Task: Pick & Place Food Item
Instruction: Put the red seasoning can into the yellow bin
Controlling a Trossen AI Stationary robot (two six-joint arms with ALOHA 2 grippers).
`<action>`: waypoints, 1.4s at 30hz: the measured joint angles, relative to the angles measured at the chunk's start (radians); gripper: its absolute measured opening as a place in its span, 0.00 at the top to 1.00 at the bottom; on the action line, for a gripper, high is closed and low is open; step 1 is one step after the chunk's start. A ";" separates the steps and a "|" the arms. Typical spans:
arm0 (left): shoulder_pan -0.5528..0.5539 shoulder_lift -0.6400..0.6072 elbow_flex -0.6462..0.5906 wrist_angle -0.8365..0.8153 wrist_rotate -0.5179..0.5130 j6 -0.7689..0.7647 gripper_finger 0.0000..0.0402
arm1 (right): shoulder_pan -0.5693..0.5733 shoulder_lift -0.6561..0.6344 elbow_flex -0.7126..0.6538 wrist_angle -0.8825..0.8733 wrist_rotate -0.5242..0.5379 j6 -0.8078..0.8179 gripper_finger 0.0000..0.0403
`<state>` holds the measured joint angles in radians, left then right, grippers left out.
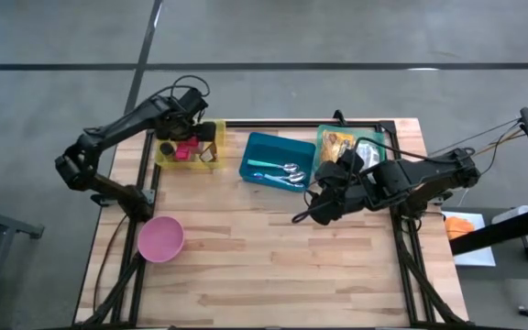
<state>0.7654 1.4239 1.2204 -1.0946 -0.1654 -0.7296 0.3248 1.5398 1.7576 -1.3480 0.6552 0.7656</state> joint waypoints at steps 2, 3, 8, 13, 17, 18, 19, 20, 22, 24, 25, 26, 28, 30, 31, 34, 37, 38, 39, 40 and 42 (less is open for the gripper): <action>0.000 0.000 -0.021 0.028 0.000 0.000 0.45 | 0.000 0.000 0.000 -0.001 0.000 0.002 0.17; 0.000 0.000 -0.032 0.040 0.000 0.000 0.45 | 0.001 0.000 0.000 -0.001 0.000 0.002 0.17; -0.003 0.000 -0.085 0.083 0.000 0.000 0.45 | 0.000 0.000 0.000 -0.002 -0.001 0.002 0.17; -0.003 0.000 -0.131 0.130 0.000 0.004 0.45 | 0.000 0.000 0.000 -0.002 -0.001 0.002 0.17; -0.003 0.000 -0.163 0.153 0.000 0.007 0.45 | 0.000 0.000 0.000 -0.002 -0.002 0.002 0.17; -0.003 0.000 -0.171 0.160 0.000 0.014 0.45 | 0.000 0.000 0.000 -0.002 -0.002 0.002 0.17; -0.003 0.000 -0.180 0.163 0.000 0.018 0.45 | 0.000 0.000 0.000 -0.002 -0.002 0.002 0.17; -0.003 0.000 -0.190 0.168 0.000 0.019 0.45 | 0.000 0.000 0.000 -0.002 -0.002 0.002 0.17; -0.003 0.000 -0.211 0.175 0.000 0.019 0.45 | 0.000 0.000 0.000 -0.002 -0.003 0.002 0.17; -0.003 0.000 -0.227 0.187 0.000 0.019 0.45 | 0.000 0.000 0.000 -0.002 -0.003 0.006 0.17; -0.003 0.000 -0.234 0.194 0.000 0.019 0.45 | 0.000 0.000 0.000 -0.002 -0.003 0.008 0.17; -0.003 0.000 -0.242 0.202 0.000 0.018 0.45 | 0.000 0.000 0.000 -0.002 -0.003 0.010 0.17; -0.003 0.000 -0.256 0.221 0.004 0.018 0.45 | 0.000 0.000 0.000 -0.002 -0.003 0.010 0.17; -0.003 0.000 -0.271 0.244 0.009 0.018 0.45 | 0.000 0.000 0.000 -0.002 -0.003 0.013 0.17; -0.003 0.000 -0.280 0.259 0.011 0.019 0.45 | 0.000 0.000 0.000 -0.002 -0.003 0.014 0.17; -0.003 0.002 -0.305 0.268 0.023 0.017 0.45 | 0.000 0.000 0.000 -0.002 -0.005 0.015 0.17; -0.002 0.000 -0.322 0.280 0.024 0.016 0.45 | 0.000 0.000 0.000 -0.002 -0.009 0.021 0.17; -0.002 0.000 -0.325 0.279 0.025 0.016 0.45 | 0.003 0.000 0.000 -0.002 -0.010 0.021 0.17; -0.003 0.000 -0.327 0.276 0.028 0.017 0.45 | 0.004 0.000 0.000 -0.002 -0.010 0.021 0.17; -0.003 0.000 -0.327 0.275 0.030 0.016 0.45 | 0.005 0.000 0.000 -0.002 -0.011 0.021 0.17; -0.003 0.000 -0.326 0.275 0.035 0.016 0.45 | 0.008 0.000 0.000 -0.003 -0.012 0.023 0.17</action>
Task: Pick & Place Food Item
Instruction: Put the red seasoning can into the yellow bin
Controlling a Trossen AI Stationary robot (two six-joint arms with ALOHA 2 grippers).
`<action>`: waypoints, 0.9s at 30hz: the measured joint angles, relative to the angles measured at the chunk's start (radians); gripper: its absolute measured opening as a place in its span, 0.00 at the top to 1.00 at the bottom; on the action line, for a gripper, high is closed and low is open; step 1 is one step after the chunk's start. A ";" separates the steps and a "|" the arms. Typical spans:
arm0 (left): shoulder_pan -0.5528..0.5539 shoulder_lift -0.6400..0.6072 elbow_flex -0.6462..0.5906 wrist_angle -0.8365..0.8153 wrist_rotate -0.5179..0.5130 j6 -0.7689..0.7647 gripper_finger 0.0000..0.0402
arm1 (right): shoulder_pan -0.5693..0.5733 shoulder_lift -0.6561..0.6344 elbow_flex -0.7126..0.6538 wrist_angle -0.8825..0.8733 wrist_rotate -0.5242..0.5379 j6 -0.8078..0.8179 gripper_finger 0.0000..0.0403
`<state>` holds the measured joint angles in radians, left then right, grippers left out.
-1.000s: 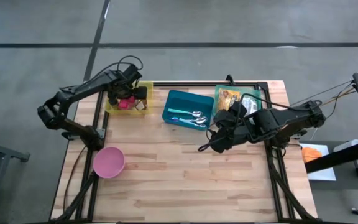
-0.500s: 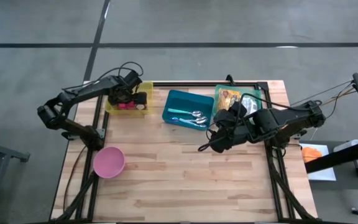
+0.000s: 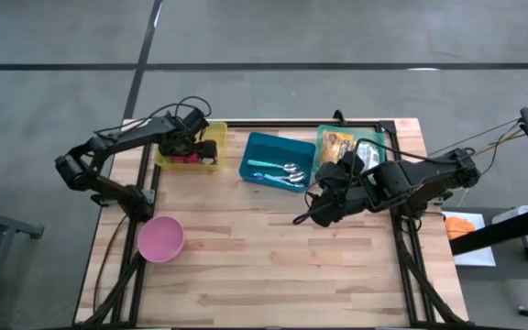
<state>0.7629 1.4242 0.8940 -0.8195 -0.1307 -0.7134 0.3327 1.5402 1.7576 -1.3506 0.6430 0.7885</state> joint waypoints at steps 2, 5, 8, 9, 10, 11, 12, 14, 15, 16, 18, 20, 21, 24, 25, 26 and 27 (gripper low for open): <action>0.000 0.000 0.005 0.002 0.012 -0.001 0.43 | 0.002 0.000 0.000 -0.001 0.000 0.004 0.17; 0.000 0.000 0.015 0.004 0.015 -0.001 0.24 | 0.004 0.000 0.000 -0.002 0.000 0.006 0.17; 0.000 0.000 0.027 0.008 0.018 -0.001 0.07 | 0.004 0.000 0.000 -0.004 0.000 0.016 0.17; 0.000 0.000 0.030 0.008 0.018 -0.001 0.04 | 0.004 0.000 0.000 -0.004 -0.005 0.017 0.17; 0.000 0.000 0.032 0.007 0.018 -0.001 0.04 | 0.004 0.000 0.000 -0.004 -0.011 0.017 0.17; 0.000 0.000 0.034 0.007 0.018 -0.001 0.05 | 0.004 0.000 0.000 -0.005 -0.014 0.017 0.17; 0.000 0.000 0.037 0.008 0.018 -0.001 0.08 | 0.004 0.000 0.000 -0.005 -0.016 0.017 0.17; 0.000 0.000 0.037 0.008 0.019 -0.001 0.13 | 0.008 0.000 0.000 -0.005 -0.016 0.017 0.17; 0.000 0.000 0.037 0.008 0.019 -0.001 0.15 | 0.009 0.000 0.000 -0.005 -0.016 0.017 0.17; 0.001 0.000 0.037 0.008 0.022 0.000 0.17 | 0.010 0.000 0.000 -0.006 -0.016 0.017 0.17; 0.000 0.000 0.037 0.008 0.027 0.003 0.21 | 0.010 0.000 0.000 -0.006 -0.016 0.017 0.17; 0.000 0.000 0.037 0.008 0.027 0.003 0.23 | 0.010 0.000 0.000 -0.006 -0.017 0.017 0.17; 0.001 0.000 0.037 0.007 0.028 0.003 0.24 | 0.010 0.000 0.000 -0.006 -0.017 0.017 0.17; 0.001 0.000 0.045 -0.001 0.039 0.004 0.26 | 0.010 0.000 0.000 -0.006 -0.017 0.017 0.17; 0.001 0.000 0.055 -0.013 0.045 0.004 0.26 | 0.010 0.000 0.000 -0.007 -0.017 0.017 0.17; 0.001 0.000 0.069 -0.028 0.047 0.005 0.26 | 0.010 0.000 0.000 -0.008 -0.017 0.017 0.17; 0.001 0.000 0.088 -0.051 0.050 0.007 0.26 | 0.010 0.000 0.000 -0.009 -0.017 0.018 0.17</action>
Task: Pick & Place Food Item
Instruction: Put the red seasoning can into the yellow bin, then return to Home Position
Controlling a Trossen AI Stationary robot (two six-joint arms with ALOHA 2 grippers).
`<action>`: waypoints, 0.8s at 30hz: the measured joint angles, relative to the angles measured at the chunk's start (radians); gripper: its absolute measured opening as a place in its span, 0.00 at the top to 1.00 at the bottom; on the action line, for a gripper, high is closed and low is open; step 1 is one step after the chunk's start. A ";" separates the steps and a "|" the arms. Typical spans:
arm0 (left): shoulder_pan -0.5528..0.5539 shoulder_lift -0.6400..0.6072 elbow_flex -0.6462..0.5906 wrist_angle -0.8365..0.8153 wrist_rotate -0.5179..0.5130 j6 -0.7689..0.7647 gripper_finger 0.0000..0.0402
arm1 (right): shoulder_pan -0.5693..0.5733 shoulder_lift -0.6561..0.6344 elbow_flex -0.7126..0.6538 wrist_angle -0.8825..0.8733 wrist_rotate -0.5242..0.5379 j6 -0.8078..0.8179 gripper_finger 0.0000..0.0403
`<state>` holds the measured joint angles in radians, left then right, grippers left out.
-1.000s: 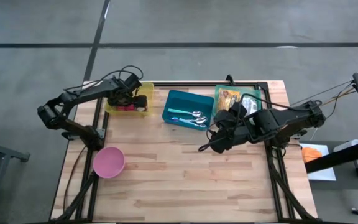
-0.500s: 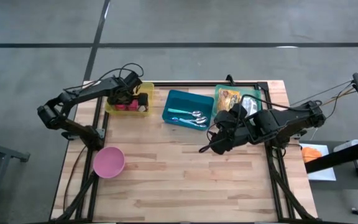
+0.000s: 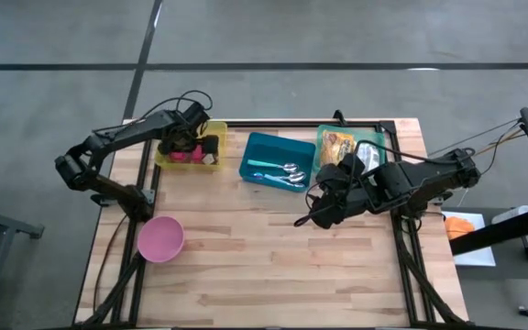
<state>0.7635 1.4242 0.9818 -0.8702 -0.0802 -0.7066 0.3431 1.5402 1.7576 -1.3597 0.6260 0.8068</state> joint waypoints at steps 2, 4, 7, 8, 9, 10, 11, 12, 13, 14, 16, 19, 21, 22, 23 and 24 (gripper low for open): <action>0.000 0.000 0.047 -0.051 0.002 0.004 0.26 | 0.000 0.000 0.000 -0.014 0.002 0.028 0.17; 0.000 0.000 0.106 -0.104 0.002 0.025 0.26 | 0.000 0.000 0.000 -0.041 0.017 0.068 0.17; -0.003 -0.003 0.207 -0.180 0.002 0.063 0.26 | -0.001 -0.007 0.000 -0.051 0.030 0.069 0.17; -0.008 -0.004 0.242 -0.200 0.002 0.073 0.26 | -0.001 -0.012 0.000 -0.045 0.032 0.055 0.17; -0.014 -0.008 0.276 -0.217 0.003 0.081 0.26 | -0.001 -0.019 0.000 -0.040 0.033 0.043 0.17; -0.021 -0.014 0.306 -0.230 0.003 0.085 0.26 | -0.001 -0.028 0.000 -0.040 0.035 0.033 0.17; -0.030 -0.025 0.336 -0.243 0.004 0.089 0.26 | -0.001 -0.037 0.000 -0.040 0.038 0.027 0.17; -0.042 -0.037 0.362 -0.244 0.008 0.094 0.26 | -0.001 -0.049 0.000 -0.040 0.043 0.023 0.17; -0.053 -0.050 0.387 -0.240 0.015 0.103 0.26 | -0.001 -0.062 0.000 -0.040 0.052 0.016 0.17; -0.065 -0.065 0.408 -0.234 0.023 0.113 0.26 | -0.001 -0.076 0.000 -0.039 0.057 0.015 0.17; -0.098 -0.100 0.439 -0.217 0.046 0.134 0.26 | -0.001 -0.114 -0.002 -0.038 0.061 0.007 0.17; -0.175 -0.169 0.442 -0.137 0.091 0.166 0.26 | -0.001 -0.184 -0.022 -0.036 0.089 0.005 0.17; -0.246 -0.218 0.413 -0.050 0.145 0.206 0.26 | -0.001 -0.241 -0.055 -0.020 0.090 0.005 0.17; -0.283 -0.241 0.394 -0.010 0.167 0.221 0.26 | -0.001 -0.275 -0.081 0.002 0.089 0.005 0.17; -0.323 -0.262 0.373 0.034 0.182 0.227 0.26 | -0.003 -0.310 -0.111 0.032 0.089 0.004 0.17; -0.363 -0.284 0.350 0.079 0.186 0.228 0.26 | -0.004 -0.347 -0.147 0.069 0.087 0.000 0.17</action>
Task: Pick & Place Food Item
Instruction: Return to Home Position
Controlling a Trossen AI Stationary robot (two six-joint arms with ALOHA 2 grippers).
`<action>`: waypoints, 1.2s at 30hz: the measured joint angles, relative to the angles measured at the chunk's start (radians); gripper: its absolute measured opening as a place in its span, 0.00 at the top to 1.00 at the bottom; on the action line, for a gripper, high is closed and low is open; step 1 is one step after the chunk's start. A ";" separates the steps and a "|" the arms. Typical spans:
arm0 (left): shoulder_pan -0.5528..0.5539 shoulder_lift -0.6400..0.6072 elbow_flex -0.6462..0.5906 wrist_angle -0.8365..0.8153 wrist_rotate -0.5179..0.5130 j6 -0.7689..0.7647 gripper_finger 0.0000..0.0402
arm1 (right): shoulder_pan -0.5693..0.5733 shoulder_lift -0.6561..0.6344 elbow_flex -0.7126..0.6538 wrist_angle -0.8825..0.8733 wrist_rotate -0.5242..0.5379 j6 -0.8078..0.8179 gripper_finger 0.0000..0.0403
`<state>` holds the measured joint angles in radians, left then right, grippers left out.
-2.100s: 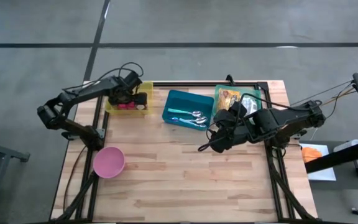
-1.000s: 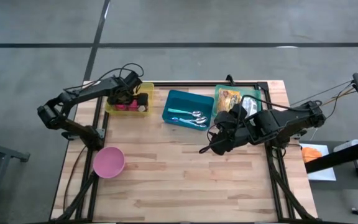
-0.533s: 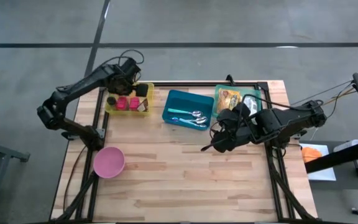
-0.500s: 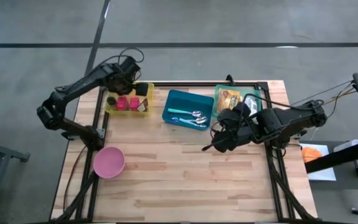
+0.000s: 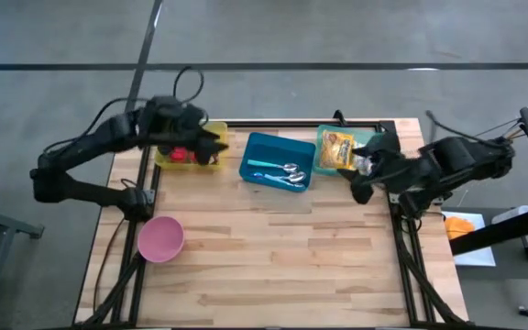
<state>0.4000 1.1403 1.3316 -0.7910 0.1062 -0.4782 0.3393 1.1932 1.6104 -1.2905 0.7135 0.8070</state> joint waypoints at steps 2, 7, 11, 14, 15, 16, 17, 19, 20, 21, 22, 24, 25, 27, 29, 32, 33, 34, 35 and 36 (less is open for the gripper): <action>-0.077 -0.040 -0.053 0.082 0.002 0.010 0.26 | 0.000 -0.079 -0.085 0.109 -0.020 -0.022 0.17; -0.258 -0.122 -0.175 0.237 -0.001 0.098 0.26 | 0.000 -0.244 -0.337 0.513 -0.160 -0.177 0.17; -0.362 -0.184 -0.264 0.329 -0.007 0.113 0.26 | 0.001 -0.353 -0.528 0.719 -0.199 -0.229 0.17; -0.391 -0.231 -0.316 0.346 -0.046 0.096 0.26 | 0.000 -0.430 -0.647 0.806 -0.206 -0.183 0.17; -0.394 -0.245 -0.327 0.348 -0.063 0.084 0.26 | 0.000 -0.453 -0.678 0.830 -0.218 -0.175 0.17; -0.394 -0.262 -0.338 0.347 -0.081 0.074 0.26 | 0.000 -0.473 -0.704 0.851 -0.230 -0.174 0.17; -0.394 -0.279 -0.349 0.341 -0.101 0.061 0.26 | 0.000 -0.493 -0.726 0.870 -0.240 -0.174 0.17; -0.393 -0.306 -0.365 0.341 -0.137 0.039 0.26 | 0.001 -0.531 -0.754 0.886 -0.243 -0.167 0.17; -0.393 -0.316 -0.372 0.341 -0.149 0.024 0.26 | 0.001 -0.550 -0.761 0.886 -0.241 -0.148 0.17; -0.393 -0.324 -0.377 0.339 -0.152 0.009 0.26 | 0.001 -0.564 -0.765 0.885 -0.236 -0.121 0.17; -0.393 -0.329 -0.380 0.339 -0.152 0.004 0.26 | 0.000 -0.578 -0.768 0.884 -0.236 -0.090 0.17; -0.393 -0.337 -0.387 0.343 -0.151 0.001 0.26 | 0.000 -0.601 -0.773 0.883 -0.244 -0.038 0.17; -0.393 -0.337 -0.389 0.341 -0.151 0.001 0.26 | 0.000 -0.610 -0.775 0.883 -0.248 -0.022 0.17; -0.394 -0.334 -0.390 0.331 -0.151 -0.001 0.26 | 0.000 -0.627 -0.778 0.853 -0.248 -0.066 0.17; -0.394 -0.330 -0.390 0.316 -0.150 -0.016 0.26 | 0.000 -0.642 -0.782 0.823 -0.245 -0.070 0.17; -0.394 -0.324 -0.390 0.269 -0.147 -0.045 0.26 | 0.000 -0.651 -0.789 0.831 -0.228 -0.012 0.17; -0.395 -0.324 -0.391 0.255 -0.140 -0.074 0.26 | 0.001 -0.650 -0.800 0.843 -0.231 -0.079 0.17; -0.395 -0.324 -0.393 0.253 -0.136 -0.073 0.26 | 0.001 -0.649 -0.817 0.870 -0.259 -0.152 0.17; -0.396 -0.327 -0.400 0.268 -0.131 -0.051 0.26 | 0.001 -0.649 -0.839 0.919 -0.293 -0.206 0.17; -0.399 -0.336 -0.414 0.287 -0.122 -0.022 0.26 | 0.001 -0.650 -0.864 0.982 -0.334 -0.243 0.17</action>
<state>0.0012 0.8045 0.9180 -0.5045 -0.0162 -0.5006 0.3403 0.5428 0.7463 -0.3089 0.3797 0.5638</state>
